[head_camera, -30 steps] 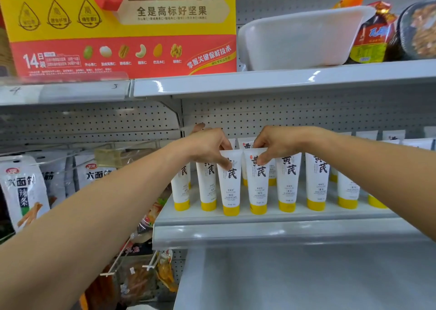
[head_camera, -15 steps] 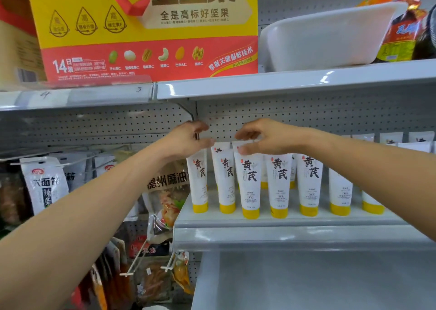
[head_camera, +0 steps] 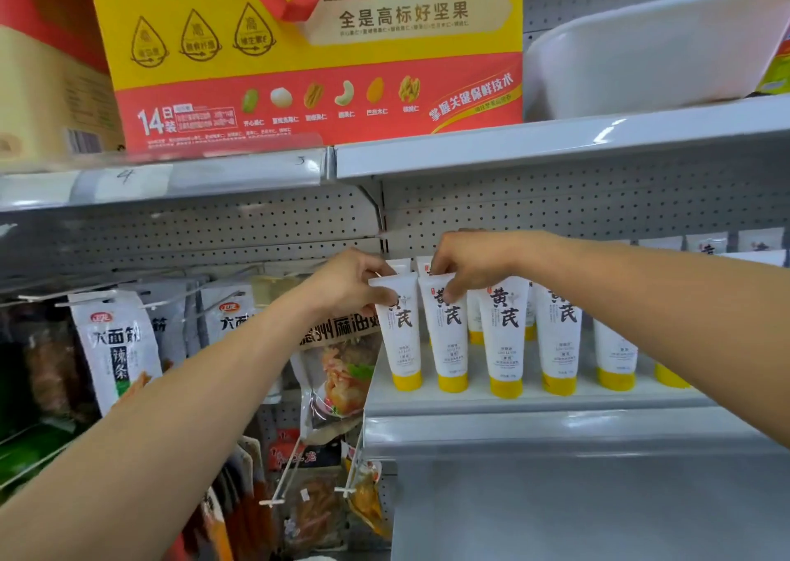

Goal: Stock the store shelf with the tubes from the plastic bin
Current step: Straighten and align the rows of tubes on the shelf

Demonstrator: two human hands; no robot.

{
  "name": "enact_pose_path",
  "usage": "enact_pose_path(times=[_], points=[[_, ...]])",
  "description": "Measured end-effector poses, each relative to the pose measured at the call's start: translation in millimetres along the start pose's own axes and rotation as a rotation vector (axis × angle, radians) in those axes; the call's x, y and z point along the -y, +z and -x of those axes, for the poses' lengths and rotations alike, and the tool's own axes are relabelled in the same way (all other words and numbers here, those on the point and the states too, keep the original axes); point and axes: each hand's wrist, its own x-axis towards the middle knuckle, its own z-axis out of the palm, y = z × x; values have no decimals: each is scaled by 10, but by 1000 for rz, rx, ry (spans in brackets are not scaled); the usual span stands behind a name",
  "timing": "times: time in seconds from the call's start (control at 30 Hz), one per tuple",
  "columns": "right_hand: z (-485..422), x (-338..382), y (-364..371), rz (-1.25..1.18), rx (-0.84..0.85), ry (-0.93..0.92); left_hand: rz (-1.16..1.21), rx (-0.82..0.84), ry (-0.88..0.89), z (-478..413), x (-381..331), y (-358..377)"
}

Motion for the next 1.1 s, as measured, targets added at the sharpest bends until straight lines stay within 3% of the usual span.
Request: enact_pose_path(times=[0.27, 0.77, 0.97, 1.1], points=[[89, 46, -2, -96, -1, 38, -48, 128, 27, 48, -109, -113], [188, 234, -6, -61, 7, 52, 99, 73, -47, 256, -35, -66], [250, 264, 100, -26, -102, 77, 322, -36, -104, 352, 116, 156], [337, 289, 238, 127, -277, 103, 390, -169, -128, 482, 242, 440]])
